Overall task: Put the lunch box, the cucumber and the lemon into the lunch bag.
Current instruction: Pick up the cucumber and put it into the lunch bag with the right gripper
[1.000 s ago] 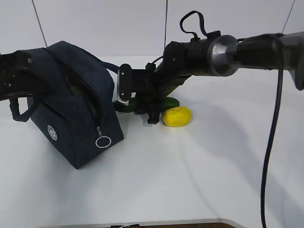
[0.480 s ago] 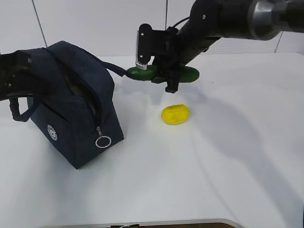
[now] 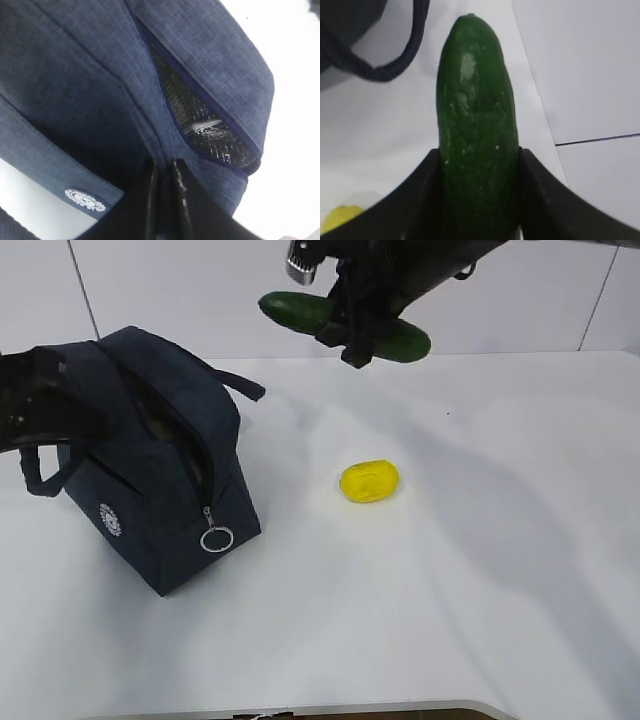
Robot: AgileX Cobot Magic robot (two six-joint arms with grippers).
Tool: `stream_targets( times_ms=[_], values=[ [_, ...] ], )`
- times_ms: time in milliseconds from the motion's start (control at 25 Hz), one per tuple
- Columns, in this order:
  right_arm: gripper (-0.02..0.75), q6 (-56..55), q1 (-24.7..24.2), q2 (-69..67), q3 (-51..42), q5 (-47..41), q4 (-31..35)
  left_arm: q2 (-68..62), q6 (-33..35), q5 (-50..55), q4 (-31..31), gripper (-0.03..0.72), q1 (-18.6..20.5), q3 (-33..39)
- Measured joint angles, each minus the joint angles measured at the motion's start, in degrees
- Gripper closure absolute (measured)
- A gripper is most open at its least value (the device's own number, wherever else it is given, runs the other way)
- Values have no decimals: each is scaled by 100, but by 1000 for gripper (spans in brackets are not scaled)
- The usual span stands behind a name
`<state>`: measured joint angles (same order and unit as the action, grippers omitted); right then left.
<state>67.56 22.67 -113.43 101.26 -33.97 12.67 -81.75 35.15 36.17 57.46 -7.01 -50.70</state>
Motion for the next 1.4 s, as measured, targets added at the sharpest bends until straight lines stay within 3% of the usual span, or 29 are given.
stream_targets(
  times_ms=[160, 520, 640, 840, 1400],
  values=[
    [407, -163, 0, 181, 0, -5, 1058, 0, 0, 0, 35, 686, 0, 0],
    [407, -196, 0, 366, 0, -97, 6099, 0, 480, -49, 1106, 686, 0, 0],
    [407, -196, 22, 366, 0, -188, 7023, 0, 829, -72, 1623, 686, 0, 0],
    [407, -196, 290, 269, 0, -247, 7362, 0, 1224, -85, 2098, 686, 0, 0],
    [407, 203, 475, -748, 0, -32, 7428, 0, 1316, -85, 2185, 686, 0, 0]
  ],
)
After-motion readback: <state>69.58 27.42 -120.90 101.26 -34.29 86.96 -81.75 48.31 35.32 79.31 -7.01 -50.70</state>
